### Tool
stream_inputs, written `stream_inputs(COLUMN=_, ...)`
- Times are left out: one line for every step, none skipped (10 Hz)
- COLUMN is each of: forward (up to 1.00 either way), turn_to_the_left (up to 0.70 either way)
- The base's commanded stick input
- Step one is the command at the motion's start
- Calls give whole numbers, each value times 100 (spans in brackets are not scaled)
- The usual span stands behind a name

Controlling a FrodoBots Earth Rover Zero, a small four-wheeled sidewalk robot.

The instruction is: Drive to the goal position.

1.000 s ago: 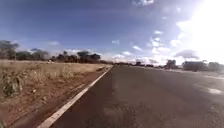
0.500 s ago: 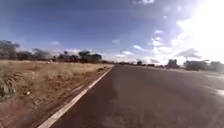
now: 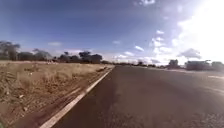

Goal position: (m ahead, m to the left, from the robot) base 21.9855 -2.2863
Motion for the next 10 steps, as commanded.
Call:
stream_inputs(forward=50, turn_to_the_left=-50)
stream_inputs(forward=50, turn_to_the_left=-50)
stream_inputs(forward=50, turn_to_the_left=-41)
stream_inputs(forward=50, turn_to_the_left=-18)
stream_inputs(forward=50, turn_to_the_left=0)
stream_inputs(forward=50, turn_to_the_left=0)
stream_inputs(forward=50, turn_to_the_left=0)
stream_inputs(forward=50, turn_to_the_left=0)
stream_inputs(forward=50, turn_to_the_left=0)
stream_inputs(forward=50, turn_to_the_left=0)
